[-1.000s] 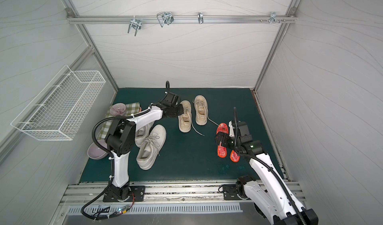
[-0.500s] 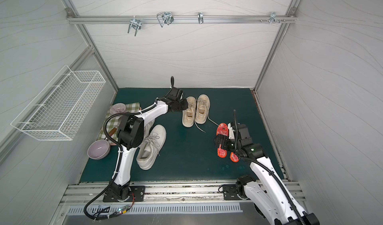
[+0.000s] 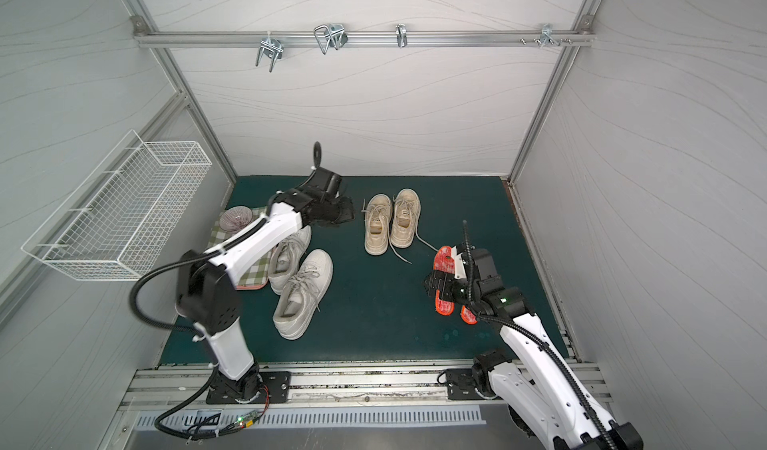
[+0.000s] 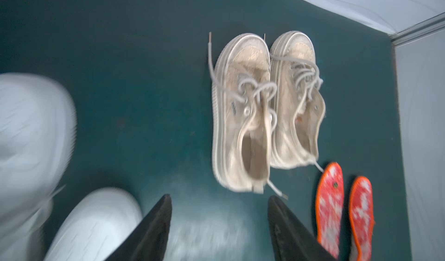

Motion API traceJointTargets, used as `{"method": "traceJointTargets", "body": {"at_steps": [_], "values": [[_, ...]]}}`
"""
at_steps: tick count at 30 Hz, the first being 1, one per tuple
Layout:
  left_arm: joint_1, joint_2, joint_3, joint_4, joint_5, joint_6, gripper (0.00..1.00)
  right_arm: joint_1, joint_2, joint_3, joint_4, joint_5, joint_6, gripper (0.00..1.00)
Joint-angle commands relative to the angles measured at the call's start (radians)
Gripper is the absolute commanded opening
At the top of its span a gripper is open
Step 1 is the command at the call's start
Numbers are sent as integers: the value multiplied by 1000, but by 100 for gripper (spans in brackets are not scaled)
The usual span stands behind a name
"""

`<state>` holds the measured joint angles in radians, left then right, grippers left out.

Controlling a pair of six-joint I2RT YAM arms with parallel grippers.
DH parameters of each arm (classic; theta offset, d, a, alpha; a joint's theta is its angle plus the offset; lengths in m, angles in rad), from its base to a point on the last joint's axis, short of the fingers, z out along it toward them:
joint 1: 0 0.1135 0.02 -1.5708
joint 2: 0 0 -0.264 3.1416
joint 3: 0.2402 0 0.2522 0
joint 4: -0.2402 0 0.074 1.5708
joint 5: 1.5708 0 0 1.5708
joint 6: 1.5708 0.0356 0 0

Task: Remove the insole from the shoe
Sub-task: Move the shoe to the center of the board, then adjust the shoe at the center of the board.

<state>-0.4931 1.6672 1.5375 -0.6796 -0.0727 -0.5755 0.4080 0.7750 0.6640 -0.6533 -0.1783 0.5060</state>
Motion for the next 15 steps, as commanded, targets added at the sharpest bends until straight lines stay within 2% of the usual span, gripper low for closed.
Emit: {"method": "traceJointTargets", "body": {"at_steps": [1,10,15], "values": [[-14,-172,-149,-95,-90,-23,69,34,-2,12,30,13,6,99],[-53,-577,-480,-330,-241,-172,71,84,21,23,37,43,-11,99],[-51,-730,-603,-434,-252,-288,73,89,22,14,48,43,-9,99]]}}
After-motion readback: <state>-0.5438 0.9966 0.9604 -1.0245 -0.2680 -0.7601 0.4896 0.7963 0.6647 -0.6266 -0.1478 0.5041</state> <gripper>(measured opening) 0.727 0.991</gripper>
